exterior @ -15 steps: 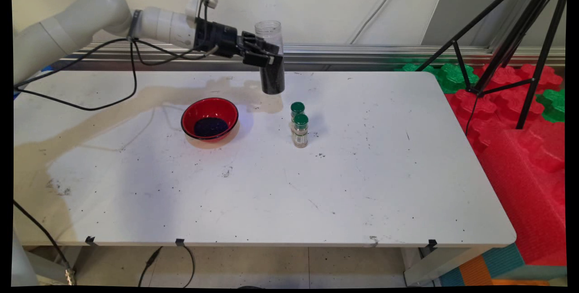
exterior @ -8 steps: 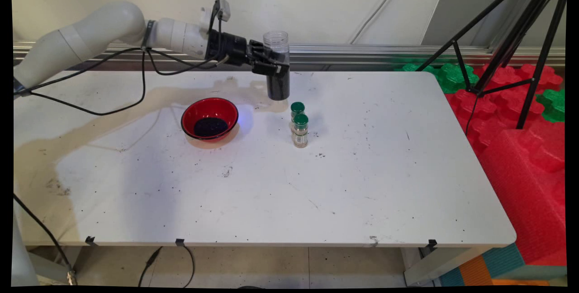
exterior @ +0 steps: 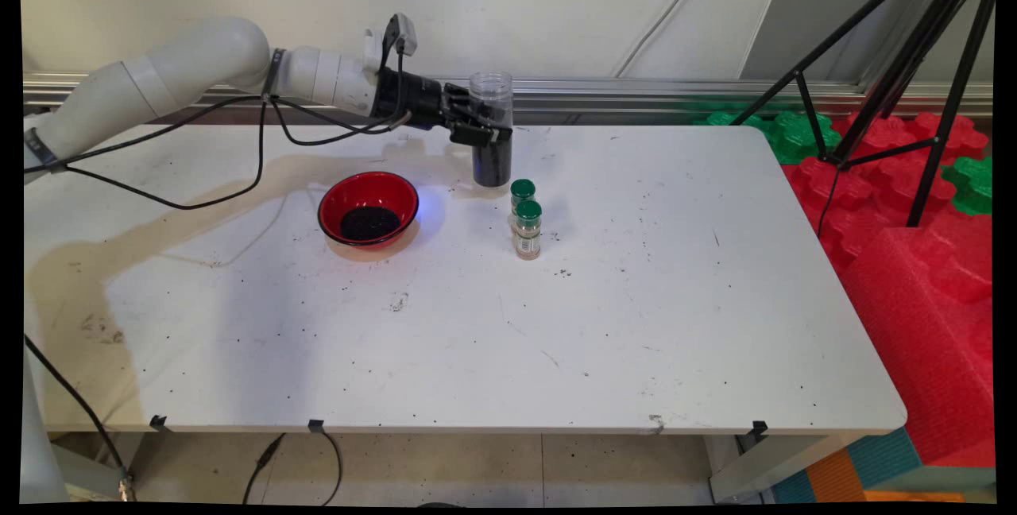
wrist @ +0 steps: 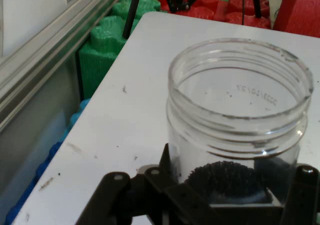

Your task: Place the picked object on the table

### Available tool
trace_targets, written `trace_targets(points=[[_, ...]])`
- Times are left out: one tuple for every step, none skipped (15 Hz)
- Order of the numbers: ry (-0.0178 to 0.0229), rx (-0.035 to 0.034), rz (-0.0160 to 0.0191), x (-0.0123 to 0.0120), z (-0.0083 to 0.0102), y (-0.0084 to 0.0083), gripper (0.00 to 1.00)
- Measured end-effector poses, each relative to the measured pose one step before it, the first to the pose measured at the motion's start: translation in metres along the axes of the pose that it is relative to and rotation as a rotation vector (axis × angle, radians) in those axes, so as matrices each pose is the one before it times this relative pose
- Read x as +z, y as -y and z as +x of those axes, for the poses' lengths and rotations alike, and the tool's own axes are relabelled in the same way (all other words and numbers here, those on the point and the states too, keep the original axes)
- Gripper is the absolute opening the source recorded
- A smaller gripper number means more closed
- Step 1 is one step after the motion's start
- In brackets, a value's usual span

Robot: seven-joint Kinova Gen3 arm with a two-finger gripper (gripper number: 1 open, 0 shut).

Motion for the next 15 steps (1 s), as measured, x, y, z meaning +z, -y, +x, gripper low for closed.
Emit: trace_targets(points=[[0.00316,0.00101,0.00077,0.00124,-0.00129,-0.00015,0.0],[0.00273,0.00044,0.00066,0.00108,-0.0011,-0.00018,0.0],[0.00242,0.0011,0.0006,0.00088,-0.00075,-0.00015,0.0],[0.00216,0.00033,0.00052,0.0009,-0.00073,-0.00012,0.0],[0.0027,0.00098,0.00107,0.00084,-0.00081,-0.00007,0.0],[0.0024,0.00047,0.00078,0.0007,-0.00074,-0.00014,0.0],[0.00256,0.00081,0.00101,0.00088,-0.00071,-0.00005,0.0],[0.0019,0.0006,0.00091,0.0004,-0.0006,-0.00011,0.0],[0.00232,0.00146,0.00071,0.00058,-0.00054,-0.00022,0.0],[0.00207,0.00117,0.00084,0.0005,-0.00055,-0.00018,0.0],[0.00194,0.0014,0.00062,0.00048,-0.00054,-0.00028,0.0],[0.00164,0.00125,0.00056,0.00033,-0.00047,-0.00023,0.0],[0.00202,0.00142,0.00014,0.00042,-0.0005,-0.00035,0.0],[0.0018,0.00132,0.00079,0.00012,-0.00056,-0.00025,0.0],[0.00149,0.00136,0.00073,0.0002,-0.00037,-0.00021,0.0]])
